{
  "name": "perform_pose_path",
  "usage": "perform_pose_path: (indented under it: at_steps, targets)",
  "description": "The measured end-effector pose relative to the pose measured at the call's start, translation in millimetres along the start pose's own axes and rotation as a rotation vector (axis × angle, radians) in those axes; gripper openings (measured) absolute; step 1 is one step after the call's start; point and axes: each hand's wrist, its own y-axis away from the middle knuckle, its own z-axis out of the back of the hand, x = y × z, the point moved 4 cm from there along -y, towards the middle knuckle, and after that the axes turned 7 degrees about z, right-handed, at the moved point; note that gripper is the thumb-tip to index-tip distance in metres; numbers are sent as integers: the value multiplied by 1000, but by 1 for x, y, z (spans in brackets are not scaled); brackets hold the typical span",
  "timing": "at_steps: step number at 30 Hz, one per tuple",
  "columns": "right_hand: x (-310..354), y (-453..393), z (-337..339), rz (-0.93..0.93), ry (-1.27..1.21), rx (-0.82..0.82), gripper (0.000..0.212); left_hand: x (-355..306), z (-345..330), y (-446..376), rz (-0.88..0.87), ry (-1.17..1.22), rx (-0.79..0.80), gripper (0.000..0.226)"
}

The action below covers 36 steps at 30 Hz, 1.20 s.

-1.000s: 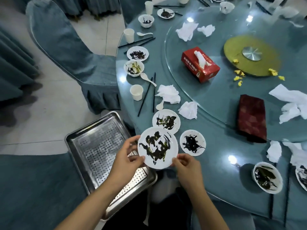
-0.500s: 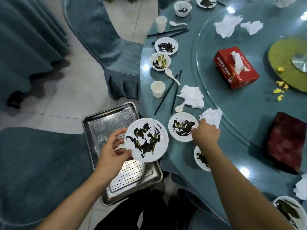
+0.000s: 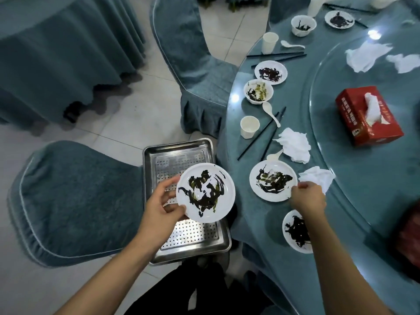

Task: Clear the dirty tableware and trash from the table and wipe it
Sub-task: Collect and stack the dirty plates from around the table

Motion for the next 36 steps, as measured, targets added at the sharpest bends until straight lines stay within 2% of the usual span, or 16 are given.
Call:
perform_pose_path:
  at_steps: [4, 9, 12, 15, 18, 21, 29, 36]
  targets:
    - [27, 51, 16, 98, -325, -61, 13, 8, 18, 12, 6, 41, -17, 72]
    - [86, 131, 2, 226, -640, 65, 5, 18, 55, 29, -15, 102, -20, 70]
    - [116, 178, -24, 323, -635, 155, 15, 26, 88, 42, -37, 141, -26, 68]
    - [144, 228, -57, 432, -581, 204, 14, 33, 128, 54, -63, 176, -32, 68]
    - [171, 281, -87, 527, -533, 174, 9, 37, 177, 67, -86, 209, -18, 67]
    - [196, 338, -119, 600, -529, 159, 21, 46, 233, 83, -83, 254, 4, 66]
    - [255, 469, -198, 638, -600, 205, 33, 74, 369, 113, -71, 321, 32, 66]
    - [308, 491, -238, 593, -582, 250, 42, 57, 429, 85, -95, 336, 0, 60]
